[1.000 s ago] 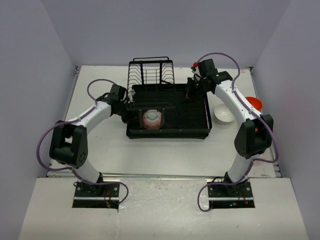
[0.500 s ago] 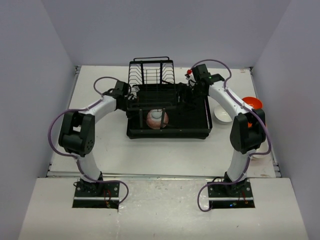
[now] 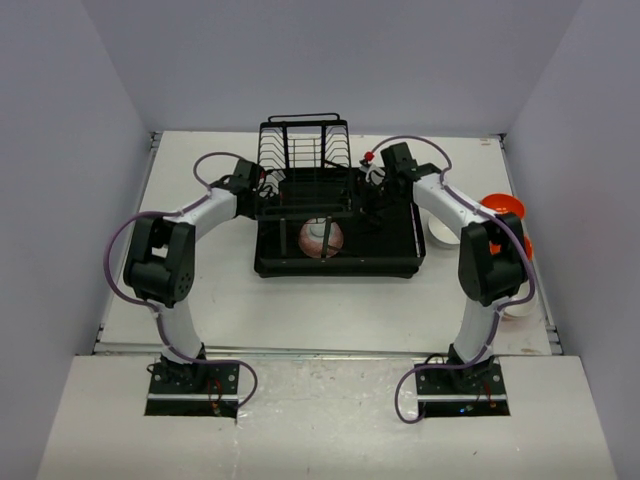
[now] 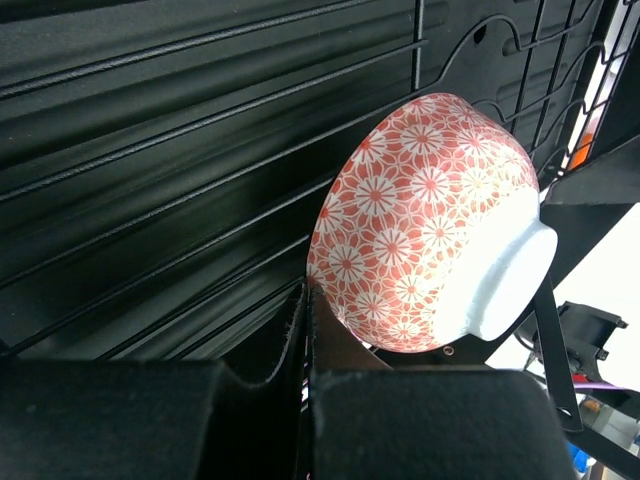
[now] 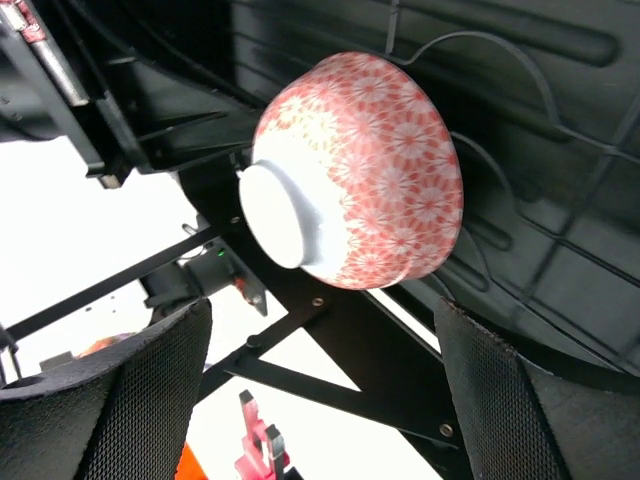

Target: Unload the bowls from the dish rack

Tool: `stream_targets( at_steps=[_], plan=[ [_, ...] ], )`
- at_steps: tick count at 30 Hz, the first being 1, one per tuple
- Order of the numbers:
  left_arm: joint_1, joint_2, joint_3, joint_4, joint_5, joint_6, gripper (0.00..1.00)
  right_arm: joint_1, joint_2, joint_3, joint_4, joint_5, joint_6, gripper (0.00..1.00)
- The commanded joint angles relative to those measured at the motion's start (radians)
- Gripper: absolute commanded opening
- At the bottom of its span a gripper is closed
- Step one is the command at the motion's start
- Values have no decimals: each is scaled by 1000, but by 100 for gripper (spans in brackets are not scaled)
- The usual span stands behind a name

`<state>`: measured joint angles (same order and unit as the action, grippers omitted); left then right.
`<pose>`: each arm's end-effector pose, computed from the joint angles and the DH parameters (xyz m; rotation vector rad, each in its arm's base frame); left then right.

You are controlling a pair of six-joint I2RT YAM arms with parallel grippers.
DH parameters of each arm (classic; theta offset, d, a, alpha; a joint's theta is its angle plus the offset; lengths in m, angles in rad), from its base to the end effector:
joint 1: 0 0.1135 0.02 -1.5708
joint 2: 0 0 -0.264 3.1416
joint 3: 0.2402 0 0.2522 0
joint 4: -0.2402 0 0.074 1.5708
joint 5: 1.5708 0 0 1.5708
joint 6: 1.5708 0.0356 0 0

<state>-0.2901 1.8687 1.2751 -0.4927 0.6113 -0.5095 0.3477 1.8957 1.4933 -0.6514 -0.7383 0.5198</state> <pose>0.3603 -0.1289 0.1873 -0.0877 2.7484 -1.0605 0.3705 0.1598 0.2357 -0.0433 2.7272 1.2541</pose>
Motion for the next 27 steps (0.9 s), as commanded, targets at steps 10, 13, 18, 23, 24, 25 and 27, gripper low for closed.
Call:
stream_targets(
  at_steps=[10, 13, 18, 23, 24, 25, 27],
  plan=[
    [-24, -14, 47, 20, 45, 29, 0, 10, 9, -79, 110, -85, 54, 99],
    [-24, -14, 47, 22, 48, 29, 0, 14, 25, -84, 124, -78, 54, 99],
    [-24, -17, 49, 17, 53, 31, 0, 20, 54, -79, 151, -73, 62, 99],
    [-24, -14, 58, 11, 51, 32, 0, 24, 74, -91, 202, -82, 78, 99],
    [-24, -16, 59, 11, 51, 32, 0, 24, 75, -99, 213, -87, 82, 99],
    [-24, -14, 61, 9, 51, 32, 0, 25, 78, -102, 223, -95, 85, 99],
    [-24, -13, 64, 6, 50, 35, 0, 24, 86, -116, 275, -130, 106, 99]
  ],
)
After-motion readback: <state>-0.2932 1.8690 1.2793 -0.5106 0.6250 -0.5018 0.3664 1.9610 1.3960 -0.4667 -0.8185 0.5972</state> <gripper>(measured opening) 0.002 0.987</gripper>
